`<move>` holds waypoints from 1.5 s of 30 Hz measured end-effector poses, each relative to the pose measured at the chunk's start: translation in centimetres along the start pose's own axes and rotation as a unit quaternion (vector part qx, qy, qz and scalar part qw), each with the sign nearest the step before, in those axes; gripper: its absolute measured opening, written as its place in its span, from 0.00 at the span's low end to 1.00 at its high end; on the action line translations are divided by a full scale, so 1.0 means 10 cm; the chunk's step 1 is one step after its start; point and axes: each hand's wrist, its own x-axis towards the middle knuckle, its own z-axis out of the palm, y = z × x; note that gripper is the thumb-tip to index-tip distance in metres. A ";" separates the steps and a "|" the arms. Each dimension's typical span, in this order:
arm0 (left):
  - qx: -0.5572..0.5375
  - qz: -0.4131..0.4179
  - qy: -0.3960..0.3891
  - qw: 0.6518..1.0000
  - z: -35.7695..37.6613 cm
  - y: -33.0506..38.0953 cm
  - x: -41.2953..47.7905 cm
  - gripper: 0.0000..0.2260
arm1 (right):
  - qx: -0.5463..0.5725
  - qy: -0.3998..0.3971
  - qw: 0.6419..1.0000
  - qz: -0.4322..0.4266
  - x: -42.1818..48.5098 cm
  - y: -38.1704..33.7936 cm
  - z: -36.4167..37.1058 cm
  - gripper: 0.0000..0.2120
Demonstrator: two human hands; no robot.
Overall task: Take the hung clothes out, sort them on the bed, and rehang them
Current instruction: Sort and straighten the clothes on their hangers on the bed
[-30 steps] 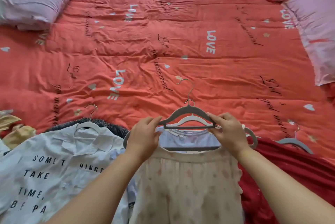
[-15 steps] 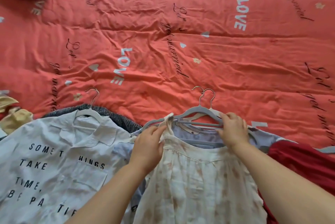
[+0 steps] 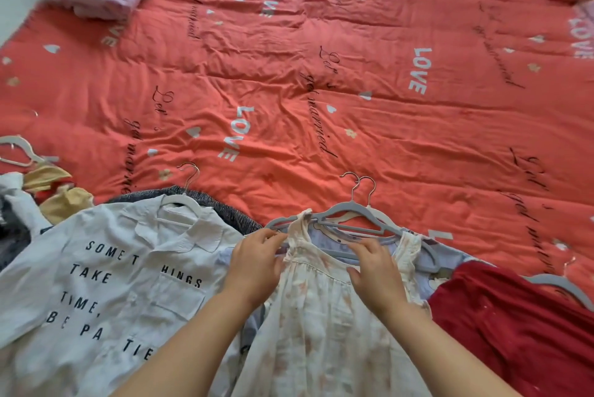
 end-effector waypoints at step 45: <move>0.014 -0.111 0.022 0.994 -2.92 -2.39 -3.50 0.19 | -0.077 -0.021 0.989 -0.121 -2.39 -4.52 0.57 0.22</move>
